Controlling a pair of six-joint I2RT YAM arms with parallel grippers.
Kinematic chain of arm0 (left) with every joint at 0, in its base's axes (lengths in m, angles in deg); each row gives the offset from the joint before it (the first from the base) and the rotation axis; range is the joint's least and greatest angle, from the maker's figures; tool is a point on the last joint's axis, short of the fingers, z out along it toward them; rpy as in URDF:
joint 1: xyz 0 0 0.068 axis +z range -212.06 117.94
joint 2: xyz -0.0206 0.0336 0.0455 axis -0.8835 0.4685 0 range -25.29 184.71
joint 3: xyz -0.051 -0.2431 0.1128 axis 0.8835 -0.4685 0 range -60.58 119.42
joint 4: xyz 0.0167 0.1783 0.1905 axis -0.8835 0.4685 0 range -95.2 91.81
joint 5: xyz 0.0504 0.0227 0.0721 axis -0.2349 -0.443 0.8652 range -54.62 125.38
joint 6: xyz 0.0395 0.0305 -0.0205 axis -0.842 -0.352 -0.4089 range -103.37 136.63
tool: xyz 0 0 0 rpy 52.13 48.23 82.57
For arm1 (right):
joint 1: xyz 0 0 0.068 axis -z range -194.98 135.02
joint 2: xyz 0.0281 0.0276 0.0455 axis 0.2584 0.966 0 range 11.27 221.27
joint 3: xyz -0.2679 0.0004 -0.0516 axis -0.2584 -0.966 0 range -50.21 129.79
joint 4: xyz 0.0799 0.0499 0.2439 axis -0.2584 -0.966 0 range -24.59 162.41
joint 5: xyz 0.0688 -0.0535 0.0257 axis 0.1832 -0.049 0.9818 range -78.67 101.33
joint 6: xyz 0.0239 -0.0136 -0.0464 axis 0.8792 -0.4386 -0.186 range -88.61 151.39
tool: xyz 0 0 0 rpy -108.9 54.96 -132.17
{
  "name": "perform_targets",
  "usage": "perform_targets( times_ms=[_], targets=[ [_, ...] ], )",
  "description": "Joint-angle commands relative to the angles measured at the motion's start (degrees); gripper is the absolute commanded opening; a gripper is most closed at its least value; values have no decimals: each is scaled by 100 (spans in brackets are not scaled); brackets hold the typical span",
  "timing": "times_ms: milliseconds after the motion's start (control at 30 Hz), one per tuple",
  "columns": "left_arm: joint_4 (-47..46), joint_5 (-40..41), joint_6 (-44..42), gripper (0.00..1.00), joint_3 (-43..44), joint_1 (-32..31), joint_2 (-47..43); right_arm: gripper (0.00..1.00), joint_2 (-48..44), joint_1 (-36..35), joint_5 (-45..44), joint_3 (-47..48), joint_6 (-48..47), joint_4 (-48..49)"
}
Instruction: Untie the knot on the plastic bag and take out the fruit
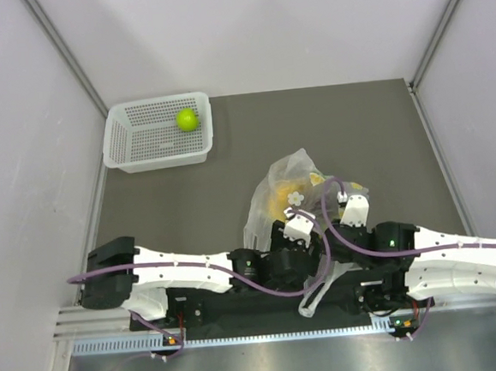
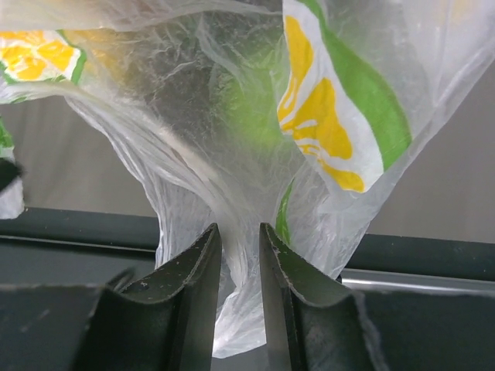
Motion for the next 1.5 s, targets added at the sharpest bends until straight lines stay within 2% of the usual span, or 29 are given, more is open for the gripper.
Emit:
perform_targets(
  times_ms=[0,167,400,733,967,1167,1233,1367,1467],
  targets=[
    [41,-209,-168,80,203,120,197,27,-96,-82,-171,144,-88,180],
    [-248,-718,-239,74,63,400,381,27,-298,-82,-241,170,-97,127],
    [-1021,-1369,-598,75,-52,849,750,28,-255,-82,-224,153,-106,136],
    [-1198,-1949,-968,75,282,1473,1497,28,-202,-82,-242,223,-132,154],
    [-1751,-2451,-1170,75,229,1737,1866,28,-114,-73,-241,241,-150,206],
    [-1805,-2680,-1258,64,247,1807,2069,27,-61,-56,-233,249,-150,250],
    [-1805,-2706,-1258,63,177,1807,2052,27,-61,-47,-233,249,-150,277],
    [-1787,-2697,-1267,66,45,1825,2051,27,-44,-12,-241,241,-168,382],
    [-1804,-2618,-1249,76,-34,1816,2095,27,9,6,-224,249,-211,435]
  ],
)
